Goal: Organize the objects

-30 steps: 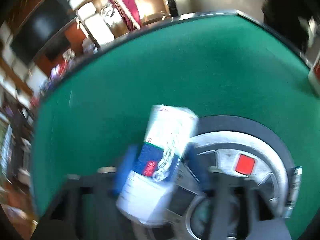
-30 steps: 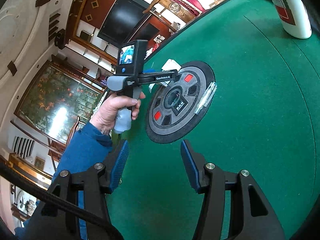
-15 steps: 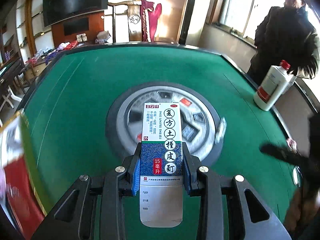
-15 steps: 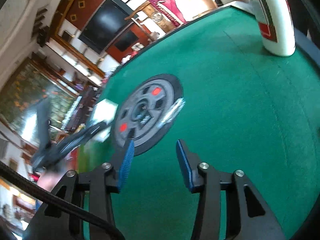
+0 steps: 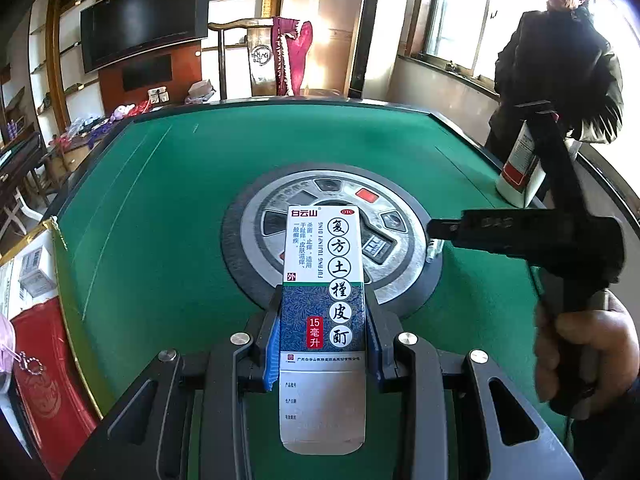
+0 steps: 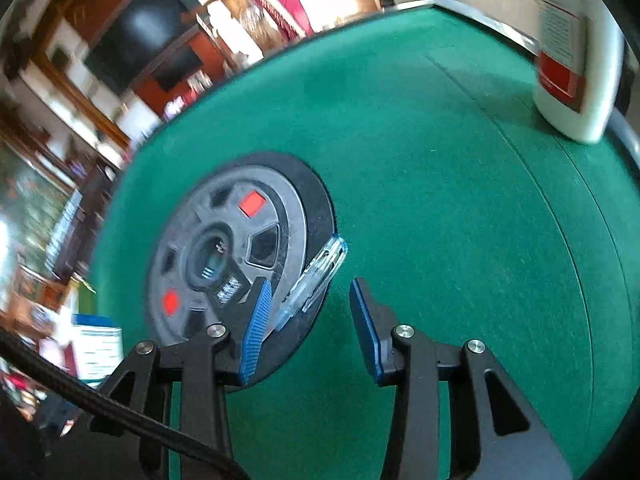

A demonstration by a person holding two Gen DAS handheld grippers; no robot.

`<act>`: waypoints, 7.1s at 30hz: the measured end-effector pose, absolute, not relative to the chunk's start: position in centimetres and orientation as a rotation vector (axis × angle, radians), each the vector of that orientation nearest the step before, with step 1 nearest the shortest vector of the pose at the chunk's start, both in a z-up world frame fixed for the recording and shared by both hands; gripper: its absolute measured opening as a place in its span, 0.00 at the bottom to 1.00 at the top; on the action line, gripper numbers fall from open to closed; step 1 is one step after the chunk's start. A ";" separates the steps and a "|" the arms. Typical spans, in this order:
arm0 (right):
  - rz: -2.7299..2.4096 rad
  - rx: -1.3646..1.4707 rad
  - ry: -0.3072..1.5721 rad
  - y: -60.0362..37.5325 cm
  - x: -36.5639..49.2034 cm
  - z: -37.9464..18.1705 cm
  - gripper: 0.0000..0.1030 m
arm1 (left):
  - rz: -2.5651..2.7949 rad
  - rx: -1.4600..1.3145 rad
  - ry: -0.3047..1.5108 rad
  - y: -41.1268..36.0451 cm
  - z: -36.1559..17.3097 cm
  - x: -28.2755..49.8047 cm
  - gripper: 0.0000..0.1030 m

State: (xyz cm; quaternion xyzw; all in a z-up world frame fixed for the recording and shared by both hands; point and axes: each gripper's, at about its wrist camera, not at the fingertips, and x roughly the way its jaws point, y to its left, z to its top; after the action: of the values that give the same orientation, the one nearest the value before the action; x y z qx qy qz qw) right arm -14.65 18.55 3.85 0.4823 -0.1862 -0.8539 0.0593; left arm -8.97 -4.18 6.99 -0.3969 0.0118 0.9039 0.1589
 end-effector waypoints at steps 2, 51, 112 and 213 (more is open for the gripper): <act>-2.649 1.529 -0.382 16.9 -15.3 3.7 0.38 | 2.596 -1.131 0.012 -4.6 7.0 -9.0 0.28; -2.432 1.139 -0.371 10.6 -7.0 8.1 0.13 | 2.699 -1.082 0.014 -5.8 8.2 -7.9 0.28; -2.093 0.960 0.084 -13.3 0.7 5.7 0.14 | 3.178 -0.993 -0.344 -26.3 5.1 3.1 0.29; -2.220 0.856 -0.076 -5.1 2.0 7.1 0.70 | 3.547 -0.824 0.188 -21.4 7.0 6.9 0.98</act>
State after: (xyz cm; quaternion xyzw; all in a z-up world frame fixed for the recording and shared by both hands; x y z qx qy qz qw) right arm 2.01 -5.11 7.10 0.3340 -0.0296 -0.8658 0.3714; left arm 6.93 -21.39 7.04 -0.2189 0.0498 0.9420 -0.2495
